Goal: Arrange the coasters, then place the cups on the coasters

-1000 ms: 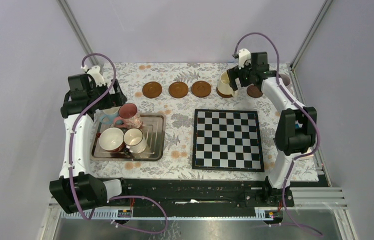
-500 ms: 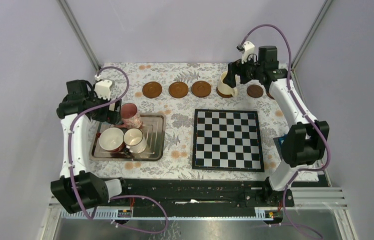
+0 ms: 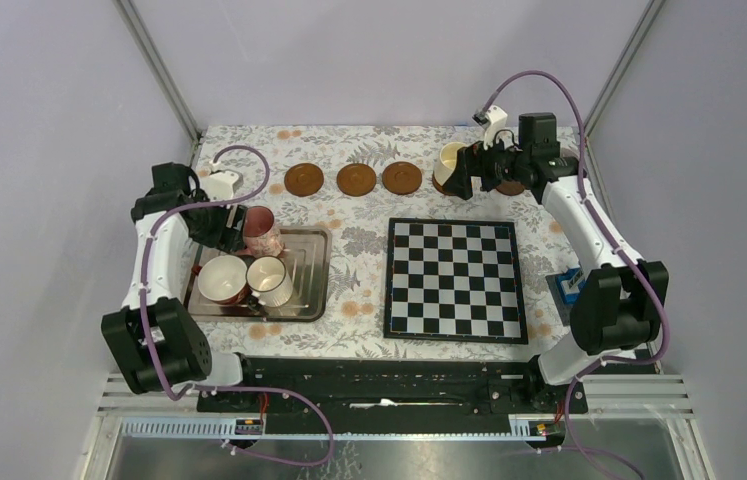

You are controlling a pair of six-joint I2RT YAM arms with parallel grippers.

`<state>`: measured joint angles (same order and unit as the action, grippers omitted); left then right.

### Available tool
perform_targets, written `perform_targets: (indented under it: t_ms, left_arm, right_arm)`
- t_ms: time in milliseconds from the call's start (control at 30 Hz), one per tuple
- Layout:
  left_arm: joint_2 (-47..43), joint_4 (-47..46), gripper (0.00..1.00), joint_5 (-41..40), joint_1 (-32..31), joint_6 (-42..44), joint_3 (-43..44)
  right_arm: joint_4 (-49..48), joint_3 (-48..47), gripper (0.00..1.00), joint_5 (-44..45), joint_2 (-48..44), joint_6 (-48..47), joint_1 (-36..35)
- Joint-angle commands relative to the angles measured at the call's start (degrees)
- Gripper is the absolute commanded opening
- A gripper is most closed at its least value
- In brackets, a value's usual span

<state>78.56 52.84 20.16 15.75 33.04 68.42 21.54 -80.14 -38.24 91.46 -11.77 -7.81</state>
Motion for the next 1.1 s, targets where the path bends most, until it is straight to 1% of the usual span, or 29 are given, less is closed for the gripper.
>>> perform_targets:
  t_ms: [0, 200, 433, 767, 1067]
  left_arm:
    - [1.16, -5.07, 0.69, 0.67, 0.3, 2.31, -1.12]
    - [3.11, -7.24, 0.63, 0.22, 0.28, 3.8, -2.03]
    - [4.59, -7.82, 0.55, 3.01, 0.12, 5.0, -2.55]
    - [4.75, -8.1, 0.39, 3.0, -2.96, 3.76, -4.62]
    - [6.21, -11.63, 0.36, 1.02, -6.29, 0.55, -6.8]
  right_arm:
    - [-0.62, 0.32, 1.0, -2.2, -3.4, -0.72, 0.08]
    - [-0.1, 0.16, 1.0, -2.2, -3.39, -0.82, 0.16]
    - [-0.09, -0.08, 1.0, -2.5, -2.98, -0.4, 0.15]
    - [0.04, -0.19, 0.99, -2.49, -2.89, -0.23, 0.15]
    - [0.25, -0.33, 1.0, -2.5, -2.93, -0.27, 0.14]
